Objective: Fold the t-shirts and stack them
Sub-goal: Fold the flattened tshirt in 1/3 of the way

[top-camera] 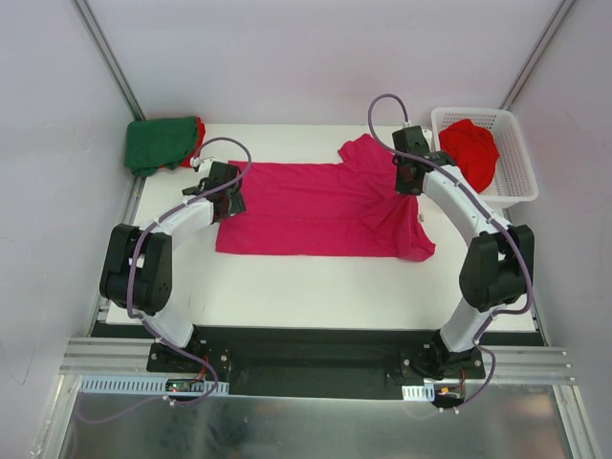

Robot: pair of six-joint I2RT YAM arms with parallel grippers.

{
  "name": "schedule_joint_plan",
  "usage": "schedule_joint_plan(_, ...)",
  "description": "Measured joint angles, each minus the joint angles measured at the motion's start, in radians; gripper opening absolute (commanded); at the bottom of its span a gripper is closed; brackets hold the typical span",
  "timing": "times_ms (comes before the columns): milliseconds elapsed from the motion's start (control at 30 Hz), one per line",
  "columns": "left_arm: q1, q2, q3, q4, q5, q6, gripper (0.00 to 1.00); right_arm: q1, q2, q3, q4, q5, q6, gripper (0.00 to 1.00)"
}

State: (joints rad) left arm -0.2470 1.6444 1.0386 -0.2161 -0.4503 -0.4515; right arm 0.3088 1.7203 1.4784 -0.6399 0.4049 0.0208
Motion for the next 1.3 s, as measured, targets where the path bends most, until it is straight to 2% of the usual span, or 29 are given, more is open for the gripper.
schedule_joint_plan(500, 0.0, -0.247, -0.101, -0.007, -0.026, -0.005, 0.99, -0.002, 0.159, 0.117, 0.008, -0.003, -0.004, 0.01)
schedule_joint_plan(1300, -0.023, -0.428, -0.219, -0.016, 0.023, -0.02, 0.99, -0.002, 0.313, 0.257, 0.008, -0.008, -0.041, 0.01)
